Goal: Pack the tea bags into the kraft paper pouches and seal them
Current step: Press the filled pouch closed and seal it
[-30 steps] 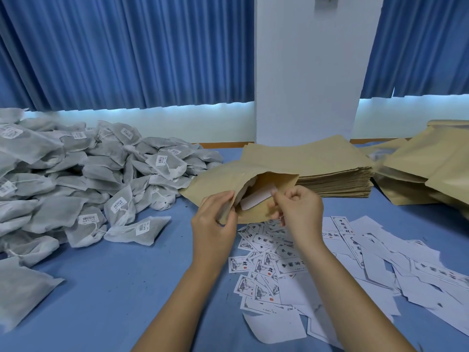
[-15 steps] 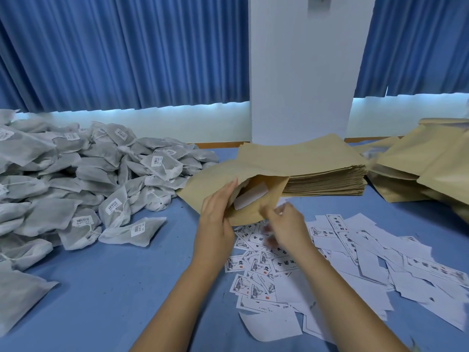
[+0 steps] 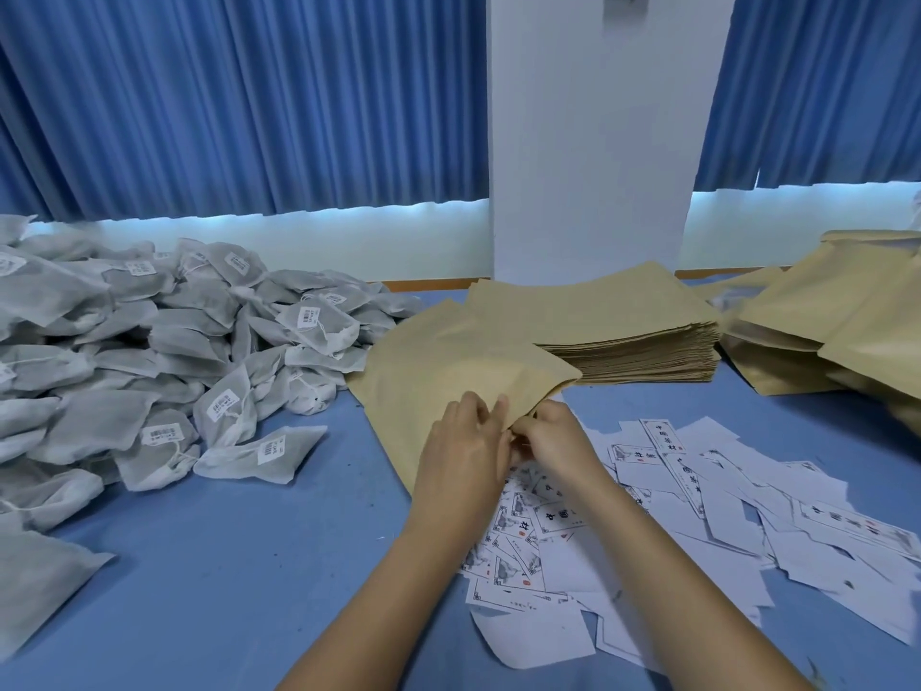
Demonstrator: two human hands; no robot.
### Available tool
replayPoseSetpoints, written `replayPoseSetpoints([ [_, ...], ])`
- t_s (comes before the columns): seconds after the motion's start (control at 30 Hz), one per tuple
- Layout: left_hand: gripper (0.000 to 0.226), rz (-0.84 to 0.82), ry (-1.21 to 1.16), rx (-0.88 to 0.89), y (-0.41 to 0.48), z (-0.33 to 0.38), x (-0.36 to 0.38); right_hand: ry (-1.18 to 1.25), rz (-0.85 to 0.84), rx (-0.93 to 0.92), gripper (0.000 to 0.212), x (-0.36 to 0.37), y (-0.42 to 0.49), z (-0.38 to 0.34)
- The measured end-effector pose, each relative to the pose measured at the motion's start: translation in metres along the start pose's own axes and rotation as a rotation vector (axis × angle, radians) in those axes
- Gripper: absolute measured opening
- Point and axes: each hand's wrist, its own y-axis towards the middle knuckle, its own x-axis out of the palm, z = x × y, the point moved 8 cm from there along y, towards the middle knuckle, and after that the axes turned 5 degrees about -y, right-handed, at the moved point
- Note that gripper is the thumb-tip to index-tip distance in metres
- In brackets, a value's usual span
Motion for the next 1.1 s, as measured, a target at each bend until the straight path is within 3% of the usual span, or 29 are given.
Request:
replayPoseSetpoints([
  [0.13, 0.026, 0.126, 0.025, 0.074, -0.002, 0.009, -0.009, 0.253, 0.052, 0.05, 0.027, -0.006, 0.001, 0.003],
  [0.23, 0.019, -0.084, -0.403, 0.132, -0.015, 0.032, 0.009, 0.277, 0.223, 0.033, 0.026, -0.027, -0.001, 0.004],
  [0.27, 0.022, -0.162, -0.628, -0.009, -0.019, 0.031, 0.019, 0.327, 0.219, 0.048, 0.023, -0.029, -0.002, 0.006],
  [0.37, 0.03, -0.331, -1.445, -0.716, -0.032, 0.018, 0.06, 0.346, 0.219, 0.042, 0.022, -0.035, -0.004, 0.004],
  [0.4, 0.035, -0.29, -1.657, -0.846, -0.032, 0.016, 0.066, 0.314, 0.219, 0.004, 0.021, -0.035, -0.004, -0.001],
  [0.5, 0.061, 0.113, -2.094, -1.057, -0.032, -0.005, 0.063, 0.251, 0.133, -0.108, 0.013, -0.023, -0.007, -0.018],
  [0.57, 0.056, 0.335, -2.27, -1.083, -0.033, -0.019, 0.056, 0.31, 0.067, -0.149, 0.013, -0.016, -0.009, -0.024],
  [0.63, 0.037, 0.431, -2.312, -1.017, -0.029, -0.033, 0.048, 0.359, 0.026, -0.168, 0.014, -0.014, -0.009, -0.028],
  [0.7, 0.02, 0.528, -2.148, -0.99, -0.028, -0.051, 0.039, 0.367, 0.024, -0.123, 0.012, -0.017, -0.008, -0.023],
  [0.8, 0.018, 0.629, -1.891, -0.935, -0.026, -0.07, 0.023, 0.352, 0.057, -0.088, 0.006, -0.028, -0.004, -0.015],
  [0.9, 0.018, 0.585, -1.916, -0.913, -0.02, -0.074, 0.023, 0.407, 0.06, -0.068, 0.006, -0.037, -0.001, -0.01],
  [1.0, 0.019, 0.495, -1.959, -0.999, -0.02, -0.075, 0.035, 0.495, 0.065, 0.019, 0.004, -0.036, 0.001, 0.001],
  [1.1, 0.013, 0.401, -1.944, -1.056, -0.026, -0.074, 0.047, 0.418, 0.111, 0.071, 0.003, -0.038, 0.003, 0.012],
])
